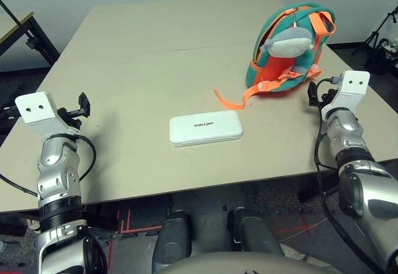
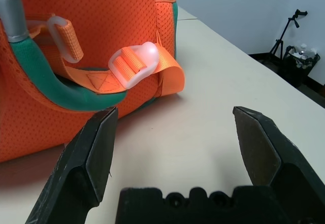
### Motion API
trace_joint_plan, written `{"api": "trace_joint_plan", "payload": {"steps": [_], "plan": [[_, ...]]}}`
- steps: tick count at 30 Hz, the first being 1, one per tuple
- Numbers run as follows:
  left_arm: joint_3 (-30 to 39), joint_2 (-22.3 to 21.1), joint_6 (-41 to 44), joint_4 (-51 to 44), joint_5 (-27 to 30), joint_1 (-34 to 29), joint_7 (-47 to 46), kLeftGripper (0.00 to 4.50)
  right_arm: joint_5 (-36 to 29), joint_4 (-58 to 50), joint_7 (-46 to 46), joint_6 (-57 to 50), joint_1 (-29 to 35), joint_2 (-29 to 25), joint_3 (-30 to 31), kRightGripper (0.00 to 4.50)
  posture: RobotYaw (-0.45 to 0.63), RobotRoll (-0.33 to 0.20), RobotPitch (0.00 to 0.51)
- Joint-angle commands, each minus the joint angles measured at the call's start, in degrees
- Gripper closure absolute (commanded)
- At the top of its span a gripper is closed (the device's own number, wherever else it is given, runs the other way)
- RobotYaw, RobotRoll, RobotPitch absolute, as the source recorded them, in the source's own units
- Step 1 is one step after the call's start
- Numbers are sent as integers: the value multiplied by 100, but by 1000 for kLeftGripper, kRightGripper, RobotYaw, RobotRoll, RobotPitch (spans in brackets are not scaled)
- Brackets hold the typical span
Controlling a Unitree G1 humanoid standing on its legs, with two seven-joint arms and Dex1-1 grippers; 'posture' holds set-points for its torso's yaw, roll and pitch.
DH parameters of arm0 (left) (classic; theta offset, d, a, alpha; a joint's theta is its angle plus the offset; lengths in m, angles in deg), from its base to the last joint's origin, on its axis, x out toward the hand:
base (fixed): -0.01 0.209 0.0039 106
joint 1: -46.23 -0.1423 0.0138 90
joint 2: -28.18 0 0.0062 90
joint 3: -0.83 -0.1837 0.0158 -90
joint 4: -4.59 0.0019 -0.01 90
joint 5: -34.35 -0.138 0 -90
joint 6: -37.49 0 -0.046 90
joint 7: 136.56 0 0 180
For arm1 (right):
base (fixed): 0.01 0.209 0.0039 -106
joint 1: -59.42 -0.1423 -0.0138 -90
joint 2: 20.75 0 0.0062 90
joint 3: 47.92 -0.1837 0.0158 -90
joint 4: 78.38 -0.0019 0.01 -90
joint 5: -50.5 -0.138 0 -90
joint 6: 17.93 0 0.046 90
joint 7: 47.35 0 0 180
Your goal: Put the pencil case into the backpack and zip it.
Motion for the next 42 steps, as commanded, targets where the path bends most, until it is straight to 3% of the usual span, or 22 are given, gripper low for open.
{"api": "trace_joint_plan", "payload": {"steps": [1,7,9,13,18,24,33,42], "plan": [[6,70,145,3,45,-19,-41,37,0,22,-90,-31,32,-12,-4,0,47,0,69],[2,25,748,23,582,154,456,37,-158,-603,-509,-163,365,-220,-88,0,17,0,70],[42,8,1293,-64,1012,195,732,37,-311,-1061,-766,-412,605,-303,-136,0,0,0,73],[-18,-48,2929,-531,2434,206,1695,37,-759,-2694,-1528,-1518,1384,-512,-80,0,-61,0,83],[-89,-274,3826,-467,2911,345,2124,37,-1163,-4673,-1997,-3015,2220,-731,47,0,-107,0,91],[-19,-532,4763,-225,3470,713,2454,37,-1501,-6459,-2473,-4355,2678,-910,405,0,-114,0,94],[-80,-1013,6302,317,4135,933,3197,37,-1380,-6940,-3128,-4684,2381,-957,1095,0,-91,0,73],[-401,-1404,7039,970,3986,1204,3728,37,-1151,-6719,-3531,-4476,2082,-927,1499,0,-79,0,61]]}}
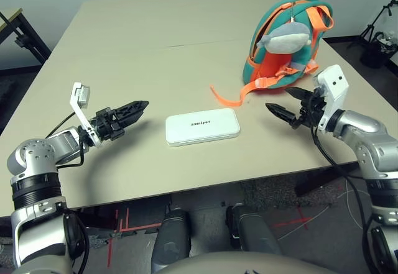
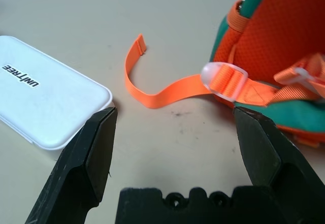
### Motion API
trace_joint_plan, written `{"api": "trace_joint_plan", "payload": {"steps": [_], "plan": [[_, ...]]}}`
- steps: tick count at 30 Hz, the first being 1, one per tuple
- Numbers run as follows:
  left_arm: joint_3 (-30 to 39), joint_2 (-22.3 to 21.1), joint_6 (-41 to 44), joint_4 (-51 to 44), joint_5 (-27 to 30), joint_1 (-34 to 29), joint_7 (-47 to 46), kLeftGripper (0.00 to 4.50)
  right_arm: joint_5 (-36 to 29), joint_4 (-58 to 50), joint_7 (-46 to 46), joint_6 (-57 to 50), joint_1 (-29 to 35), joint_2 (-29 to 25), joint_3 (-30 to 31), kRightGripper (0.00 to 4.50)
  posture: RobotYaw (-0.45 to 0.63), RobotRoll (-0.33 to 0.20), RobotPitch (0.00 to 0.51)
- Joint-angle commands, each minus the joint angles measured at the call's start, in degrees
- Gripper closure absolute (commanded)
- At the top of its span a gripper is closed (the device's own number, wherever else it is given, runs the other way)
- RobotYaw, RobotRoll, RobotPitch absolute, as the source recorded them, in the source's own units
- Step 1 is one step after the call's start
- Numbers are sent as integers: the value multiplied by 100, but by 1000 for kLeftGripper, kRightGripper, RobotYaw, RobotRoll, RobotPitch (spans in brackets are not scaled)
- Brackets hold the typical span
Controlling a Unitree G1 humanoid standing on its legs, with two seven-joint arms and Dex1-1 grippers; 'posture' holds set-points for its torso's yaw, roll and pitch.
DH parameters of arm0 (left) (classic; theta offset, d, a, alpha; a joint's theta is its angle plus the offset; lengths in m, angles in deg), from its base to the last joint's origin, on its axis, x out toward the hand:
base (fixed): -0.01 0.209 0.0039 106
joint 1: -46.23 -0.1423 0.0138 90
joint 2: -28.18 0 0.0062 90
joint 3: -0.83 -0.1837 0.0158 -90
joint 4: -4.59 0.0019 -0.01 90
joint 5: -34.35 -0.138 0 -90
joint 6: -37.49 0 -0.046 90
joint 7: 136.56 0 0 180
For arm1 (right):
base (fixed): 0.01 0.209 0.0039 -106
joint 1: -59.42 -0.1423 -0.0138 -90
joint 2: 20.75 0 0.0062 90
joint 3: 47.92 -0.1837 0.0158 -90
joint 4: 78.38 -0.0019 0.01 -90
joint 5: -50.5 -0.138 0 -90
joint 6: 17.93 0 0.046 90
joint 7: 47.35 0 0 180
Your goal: Put the pencil case into the backpack and zip it.
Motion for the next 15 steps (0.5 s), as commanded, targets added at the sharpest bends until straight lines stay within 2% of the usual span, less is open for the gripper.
{"api": "trace_joint_plan", "payload": {"steps": [1,3,12,15], "plan": [[-187,-150,188,298,-145,120,235,0,82,75,-192,86,-58,-7,153,379,-79,0,61],[-231,-176,278,417,-145,176,331,0,95,68,-235,71,-59,11,182,910,-78,0,61],[-792,-46,201,1188,-632,475,685,0,622,561,-346,583,-104,42,564,4484,-86,0,69],[-975,-21,145,1446,-825,627,851,0,768,745,-313,734,-200,135,631,4484,-89,0,70]]}}
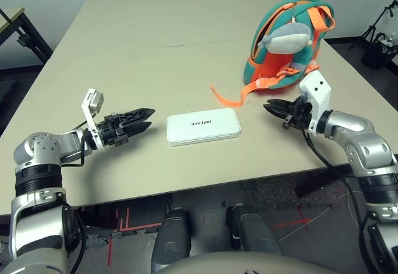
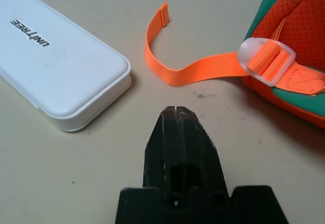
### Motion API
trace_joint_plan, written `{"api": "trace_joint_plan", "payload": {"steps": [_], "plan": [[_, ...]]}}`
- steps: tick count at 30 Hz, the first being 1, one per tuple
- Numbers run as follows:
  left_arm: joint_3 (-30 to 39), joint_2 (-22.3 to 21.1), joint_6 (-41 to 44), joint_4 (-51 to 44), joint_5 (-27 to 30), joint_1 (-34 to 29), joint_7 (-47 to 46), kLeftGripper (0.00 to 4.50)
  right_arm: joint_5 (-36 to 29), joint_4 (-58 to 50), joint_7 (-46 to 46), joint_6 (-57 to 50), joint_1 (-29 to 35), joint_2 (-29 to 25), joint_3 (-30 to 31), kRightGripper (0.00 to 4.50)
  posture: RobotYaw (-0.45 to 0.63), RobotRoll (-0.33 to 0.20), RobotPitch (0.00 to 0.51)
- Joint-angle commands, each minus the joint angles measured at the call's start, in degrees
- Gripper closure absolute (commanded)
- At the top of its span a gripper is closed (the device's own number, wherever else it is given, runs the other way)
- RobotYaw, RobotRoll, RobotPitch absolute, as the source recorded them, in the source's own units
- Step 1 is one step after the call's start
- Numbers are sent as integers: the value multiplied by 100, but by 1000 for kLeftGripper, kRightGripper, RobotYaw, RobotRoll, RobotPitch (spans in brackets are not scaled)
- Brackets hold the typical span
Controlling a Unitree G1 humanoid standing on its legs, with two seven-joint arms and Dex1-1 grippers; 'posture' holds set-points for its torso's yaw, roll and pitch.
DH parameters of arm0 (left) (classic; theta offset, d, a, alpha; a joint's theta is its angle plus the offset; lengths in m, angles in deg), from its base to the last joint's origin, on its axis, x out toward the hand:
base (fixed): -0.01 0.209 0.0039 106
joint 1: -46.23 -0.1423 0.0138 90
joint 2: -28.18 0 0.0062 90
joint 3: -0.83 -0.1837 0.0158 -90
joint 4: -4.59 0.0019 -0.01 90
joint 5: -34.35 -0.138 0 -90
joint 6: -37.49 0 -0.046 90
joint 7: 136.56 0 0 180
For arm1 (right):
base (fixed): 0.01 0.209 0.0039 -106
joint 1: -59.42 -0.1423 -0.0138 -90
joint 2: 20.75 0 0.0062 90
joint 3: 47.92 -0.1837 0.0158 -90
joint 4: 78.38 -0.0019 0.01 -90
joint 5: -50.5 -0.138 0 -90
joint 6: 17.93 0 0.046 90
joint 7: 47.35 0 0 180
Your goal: Put the pencil case into the backpack and zip it.
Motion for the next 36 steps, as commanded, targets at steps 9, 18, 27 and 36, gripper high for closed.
{"api": "trace_joint_plan", "payload": {"steps": [9,18,27,36], "plan": [[-775,116,-138,800,-736,579,745,0,711,517,52,535,-189,163,405,4484,-116,0,75],[-1124,145,-282,948,-1159,603,1106,0,1416,742,-38,805,-373,220,1024,4484,-113,0,78],[-1194,115,-360,1032,-1439,605,1281,0,1761,964,-190,909,-550,545,1520,4484,-106,0,75],[-1118,164,-389,1146,-1545,657,1329,0,1916,1021,-281,945,-718,859,1740,4484,-110,0,70]]}}
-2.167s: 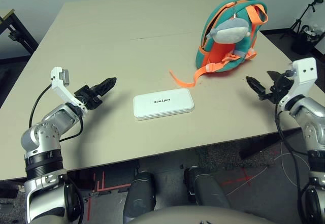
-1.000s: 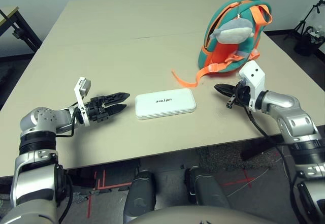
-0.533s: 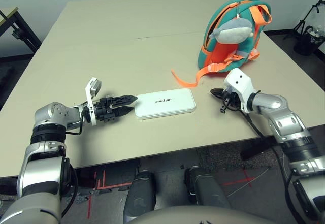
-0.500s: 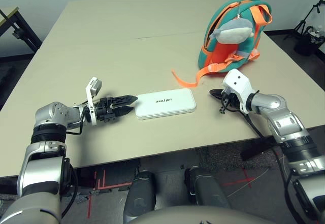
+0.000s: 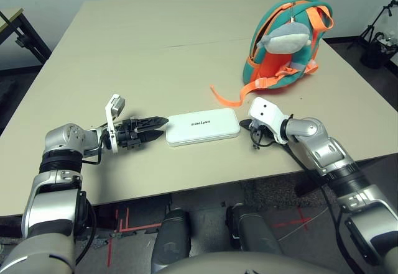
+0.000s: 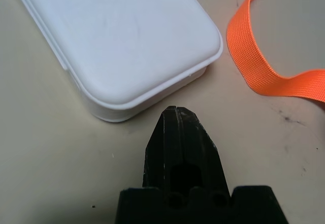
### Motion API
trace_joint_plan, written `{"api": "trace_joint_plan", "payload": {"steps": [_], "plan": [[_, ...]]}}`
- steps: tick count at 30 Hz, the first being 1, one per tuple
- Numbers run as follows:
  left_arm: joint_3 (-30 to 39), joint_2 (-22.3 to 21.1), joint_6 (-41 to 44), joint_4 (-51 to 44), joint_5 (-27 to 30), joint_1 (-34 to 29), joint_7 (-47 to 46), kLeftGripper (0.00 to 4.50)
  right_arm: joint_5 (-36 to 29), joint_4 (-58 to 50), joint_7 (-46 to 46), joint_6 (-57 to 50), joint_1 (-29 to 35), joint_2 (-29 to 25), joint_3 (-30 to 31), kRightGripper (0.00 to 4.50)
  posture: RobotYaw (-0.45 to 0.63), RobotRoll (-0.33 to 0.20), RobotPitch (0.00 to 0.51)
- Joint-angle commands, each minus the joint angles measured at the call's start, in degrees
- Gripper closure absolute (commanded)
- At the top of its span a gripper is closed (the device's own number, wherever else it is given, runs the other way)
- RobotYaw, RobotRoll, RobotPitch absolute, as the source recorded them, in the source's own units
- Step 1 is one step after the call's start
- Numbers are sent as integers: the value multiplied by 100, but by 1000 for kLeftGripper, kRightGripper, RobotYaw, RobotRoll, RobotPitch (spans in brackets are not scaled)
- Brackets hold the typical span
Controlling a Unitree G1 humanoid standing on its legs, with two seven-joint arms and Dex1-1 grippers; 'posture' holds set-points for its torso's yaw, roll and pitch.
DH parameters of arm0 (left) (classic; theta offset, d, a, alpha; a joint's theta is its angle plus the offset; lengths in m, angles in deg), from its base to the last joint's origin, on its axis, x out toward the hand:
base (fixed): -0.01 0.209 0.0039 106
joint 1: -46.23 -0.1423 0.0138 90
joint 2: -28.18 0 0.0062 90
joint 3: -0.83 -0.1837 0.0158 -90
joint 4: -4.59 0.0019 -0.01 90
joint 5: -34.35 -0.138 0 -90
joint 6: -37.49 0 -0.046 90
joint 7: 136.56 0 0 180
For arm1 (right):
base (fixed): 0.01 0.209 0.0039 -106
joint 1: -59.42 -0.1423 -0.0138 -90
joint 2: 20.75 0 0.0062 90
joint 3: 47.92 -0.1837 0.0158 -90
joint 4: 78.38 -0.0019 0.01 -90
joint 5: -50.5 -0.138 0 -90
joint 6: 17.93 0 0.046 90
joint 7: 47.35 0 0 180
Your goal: Put the pencil case into the backpack and zip it.
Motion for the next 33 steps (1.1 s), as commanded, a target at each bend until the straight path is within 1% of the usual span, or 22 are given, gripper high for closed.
{"api": "trace_joint_plan", "payload": {"steps": [1,12,16,20,21,22,23,27,28,29,30,32,33], "plan": [[-106,43,-18,178,-211,-47,-65,0,102,61,-76,5,-135,169,212,4484,-110,0,69],[-115,47,14,153,-243,-43,36,0,179,147,-276,10,-485,688,421,4484,-110,0,59],[-137,45,-55,97,-254,-59,101,0,212,191,-315,46,-561,761,465,4484,-106,0,56],[-131,37,-164,-11,-236,-106,216,0,200,244,-326,80,-553,687,423,4484,-105,0,57],[-106,38,-186,-24,-227,-112,220,406,199,246,-326,84,-529,651,402,4500,-105,0,58],[-79,39,-206,-27,-224,-113,215,652,197,245,-325,87,-507,619,383,4500,-104,0,58],[-64,40,-222,-28,-229,-113,209,998,195,244,-324,90,-493,600,372,4500,-104,0,58],[47,62,-329,19,-248,-73,155,2601,166,305,-224,101,-418,441,232,4500,-103,0,62],[57,60,-350,-16,-244,-84,172,2924,143,321,-189,90,-405,405,179,4500,-101,0,64],[95,55,-391,-59,-223,-94,200,3142,123,358,-128,77,-402,356,95,4500,-101,0,64],[135,52,-477,-90,-217,-102,211,3213,119,402,-56,66,-404,305,13,4500,-99,0,65],[237,44,-577,-148,-150,-106,266,3215,157,522,170,22,-430,225,-165,4500,-97,0,66],[308,41,-568,-198,-106,-104,237,3215,119,618,341,-69,-461,192,-344,4328,-97,0,66]]}}
